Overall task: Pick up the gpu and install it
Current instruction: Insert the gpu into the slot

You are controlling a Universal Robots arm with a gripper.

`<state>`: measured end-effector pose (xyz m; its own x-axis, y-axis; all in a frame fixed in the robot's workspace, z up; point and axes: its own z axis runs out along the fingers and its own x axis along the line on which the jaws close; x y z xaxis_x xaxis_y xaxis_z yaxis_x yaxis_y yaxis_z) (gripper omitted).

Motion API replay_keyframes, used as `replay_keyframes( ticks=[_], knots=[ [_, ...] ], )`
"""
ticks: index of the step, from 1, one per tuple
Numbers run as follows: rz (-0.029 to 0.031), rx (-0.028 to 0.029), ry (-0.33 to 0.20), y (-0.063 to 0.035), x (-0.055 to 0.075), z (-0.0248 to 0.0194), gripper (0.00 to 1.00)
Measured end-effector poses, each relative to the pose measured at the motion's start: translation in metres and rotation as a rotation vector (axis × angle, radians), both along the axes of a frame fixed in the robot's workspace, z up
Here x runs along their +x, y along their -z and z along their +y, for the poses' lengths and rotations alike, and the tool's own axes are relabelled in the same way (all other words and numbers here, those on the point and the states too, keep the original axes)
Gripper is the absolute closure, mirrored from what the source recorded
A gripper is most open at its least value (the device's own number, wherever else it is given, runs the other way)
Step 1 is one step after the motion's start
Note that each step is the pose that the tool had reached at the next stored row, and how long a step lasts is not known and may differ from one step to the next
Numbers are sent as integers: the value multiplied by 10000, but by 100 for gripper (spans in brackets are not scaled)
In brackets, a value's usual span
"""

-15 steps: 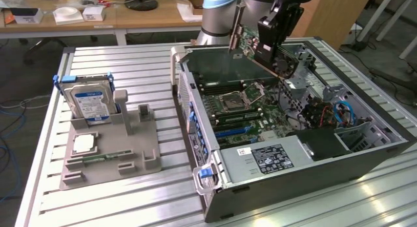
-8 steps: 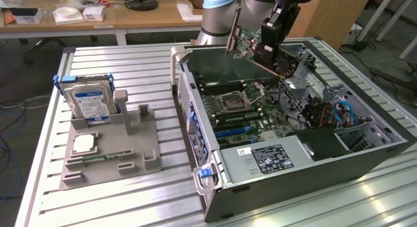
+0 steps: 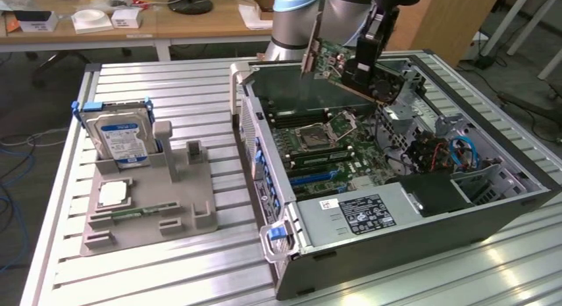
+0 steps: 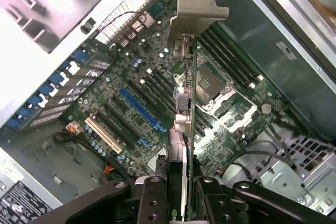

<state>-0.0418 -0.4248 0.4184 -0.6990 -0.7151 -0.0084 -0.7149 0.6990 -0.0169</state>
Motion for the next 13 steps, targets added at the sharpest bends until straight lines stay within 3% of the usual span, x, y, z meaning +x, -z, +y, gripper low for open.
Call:
replay_keyframes(
  ticks=[13],
  knots=[
    [0,0,-2313,26,0,0,73]
  ],
)
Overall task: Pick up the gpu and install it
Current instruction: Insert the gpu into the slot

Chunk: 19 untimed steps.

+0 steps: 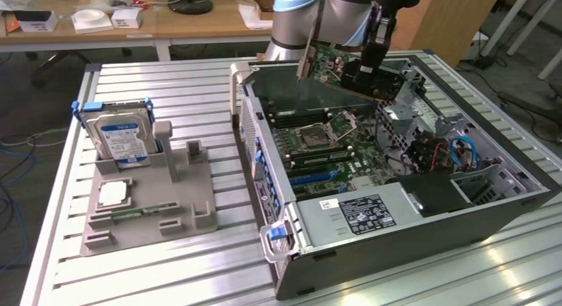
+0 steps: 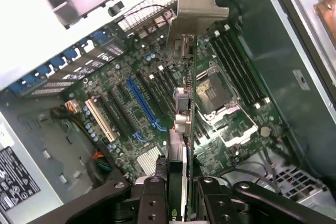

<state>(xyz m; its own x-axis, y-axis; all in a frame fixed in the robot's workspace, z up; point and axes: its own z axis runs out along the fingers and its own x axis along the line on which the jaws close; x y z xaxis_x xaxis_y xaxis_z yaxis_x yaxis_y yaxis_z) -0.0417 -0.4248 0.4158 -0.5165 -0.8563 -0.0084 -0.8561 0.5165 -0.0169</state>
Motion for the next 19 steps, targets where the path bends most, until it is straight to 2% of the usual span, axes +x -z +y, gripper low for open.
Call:
replay_keyframes(
  ticks=[19],
  knots=[
    [2,0,-3276,35,0,0,73]
  ],
)
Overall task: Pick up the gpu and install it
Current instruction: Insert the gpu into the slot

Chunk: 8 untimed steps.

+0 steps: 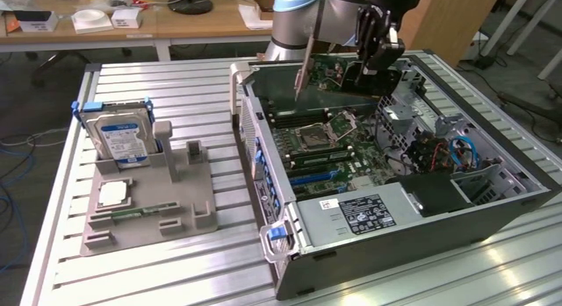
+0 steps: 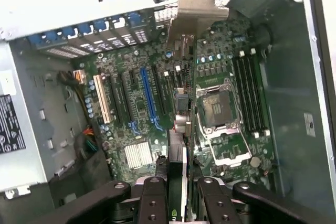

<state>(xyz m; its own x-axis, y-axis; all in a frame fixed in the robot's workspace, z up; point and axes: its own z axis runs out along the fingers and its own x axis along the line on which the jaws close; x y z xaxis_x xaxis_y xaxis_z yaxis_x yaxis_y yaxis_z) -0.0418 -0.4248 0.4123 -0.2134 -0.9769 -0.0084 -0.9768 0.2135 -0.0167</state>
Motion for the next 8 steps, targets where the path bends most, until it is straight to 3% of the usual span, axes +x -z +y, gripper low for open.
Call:
replay_keyframes(
  ticks=[8],
  knots=[
    [0,1,-1382,11,0,0,73]
  ],
)
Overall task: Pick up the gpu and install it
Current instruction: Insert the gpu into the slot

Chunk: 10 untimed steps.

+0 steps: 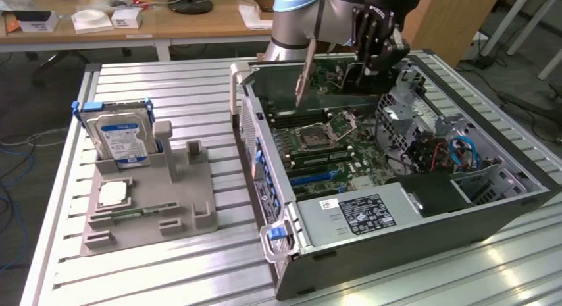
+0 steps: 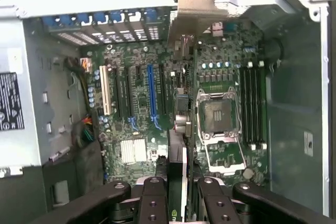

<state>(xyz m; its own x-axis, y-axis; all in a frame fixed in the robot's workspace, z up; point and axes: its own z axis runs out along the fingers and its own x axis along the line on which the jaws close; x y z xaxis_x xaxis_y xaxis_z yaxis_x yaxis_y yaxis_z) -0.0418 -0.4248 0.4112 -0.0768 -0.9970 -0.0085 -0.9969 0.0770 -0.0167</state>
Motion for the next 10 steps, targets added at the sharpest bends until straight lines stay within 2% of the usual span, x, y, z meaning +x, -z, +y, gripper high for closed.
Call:
replay_keyframes(
  ticks=[8,10],
  knots=[
    [0,0,-1341,10,0,0,73],
    [1,-5,-1475,11,0,0,73]
  ],
)
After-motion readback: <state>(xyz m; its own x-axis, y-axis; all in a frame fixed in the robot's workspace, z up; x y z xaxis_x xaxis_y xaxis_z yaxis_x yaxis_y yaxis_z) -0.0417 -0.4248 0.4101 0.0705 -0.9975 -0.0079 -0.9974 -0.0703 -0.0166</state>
